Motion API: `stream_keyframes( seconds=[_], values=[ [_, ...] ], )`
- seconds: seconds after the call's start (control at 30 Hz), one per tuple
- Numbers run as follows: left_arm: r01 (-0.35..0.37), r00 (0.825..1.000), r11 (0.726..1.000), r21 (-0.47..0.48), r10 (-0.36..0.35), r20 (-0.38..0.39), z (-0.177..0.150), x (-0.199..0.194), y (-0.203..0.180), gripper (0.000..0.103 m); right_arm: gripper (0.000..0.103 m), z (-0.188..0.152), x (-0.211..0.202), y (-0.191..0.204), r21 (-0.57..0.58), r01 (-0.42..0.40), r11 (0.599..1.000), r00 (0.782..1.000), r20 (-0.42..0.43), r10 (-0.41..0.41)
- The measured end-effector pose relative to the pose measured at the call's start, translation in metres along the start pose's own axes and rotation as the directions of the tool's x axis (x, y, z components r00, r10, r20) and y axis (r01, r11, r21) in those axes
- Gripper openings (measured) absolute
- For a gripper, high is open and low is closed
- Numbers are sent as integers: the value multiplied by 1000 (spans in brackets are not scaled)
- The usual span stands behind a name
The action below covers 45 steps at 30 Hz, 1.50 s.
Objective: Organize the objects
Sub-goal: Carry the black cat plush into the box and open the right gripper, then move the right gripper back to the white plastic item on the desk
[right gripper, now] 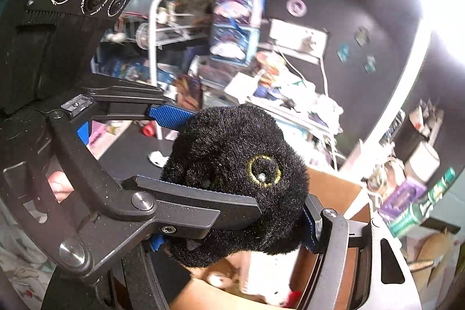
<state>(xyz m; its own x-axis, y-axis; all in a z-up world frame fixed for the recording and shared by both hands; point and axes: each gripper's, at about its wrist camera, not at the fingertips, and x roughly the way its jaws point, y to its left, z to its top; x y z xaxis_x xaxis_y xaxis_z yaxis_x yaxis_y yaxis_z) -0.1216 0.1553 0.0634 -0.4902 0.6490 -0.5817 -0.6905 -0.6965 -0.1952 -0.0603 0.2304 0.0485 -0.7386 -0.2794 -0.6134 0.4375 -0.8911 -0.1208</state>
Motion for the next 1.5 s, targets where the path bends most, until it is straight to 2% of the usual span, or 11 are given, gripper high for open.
stream_keyframes(
  seconds=[0.27,0.33,0.47,0.53,0.87,1.07,1.2,1.3,1.37,1.5],
  values=[
    [2,998,1000,6,-1,-58,5,34,-8,73,71,-19,13,-28,51,10,999,998,-68,-7],
    [-6,998,1000,6,6,-65,7,39,-9,81,74,-21,13,-31,48,23,999,996,-83,-19],
    [-33,997,999,22,34,-74,7,44,-11,84,85,-26,17,-38,36,85,996,990,-120,-80],
    [-38,997,999,28,40,-73,6,42,-11,84,86,-28,17,-42,37,111,993,986,-126,-105],
    [-87,996,996,20,87,-22,-8,5,2,85,87,-31,7,-52,62,139,988,984,-125,-131],
    [-120,992,992,-38,121,39,-29,-41,29,85,87,-18,3,-32,44,151,988,986,-82,-147],
    [-194,978,976,-96,200,52,-53,-74,55,86,87,-1,-1,-3,34,88,996,996,-7,-88],
    [-252,964,956,-151,262,51,-75,-95,76,86,88,15,4,32,0,-33,999,999,14,33],
    [-290,954,941,-175,299,29,-93,-105,89,86,89,23,13,54,-18,-106,994,994,14,106],
    [-347,935,904,-248,356,-13,-131,-119,119,86,90,29,40,98,-72,-198,977,980,-8,198]
  ],
)
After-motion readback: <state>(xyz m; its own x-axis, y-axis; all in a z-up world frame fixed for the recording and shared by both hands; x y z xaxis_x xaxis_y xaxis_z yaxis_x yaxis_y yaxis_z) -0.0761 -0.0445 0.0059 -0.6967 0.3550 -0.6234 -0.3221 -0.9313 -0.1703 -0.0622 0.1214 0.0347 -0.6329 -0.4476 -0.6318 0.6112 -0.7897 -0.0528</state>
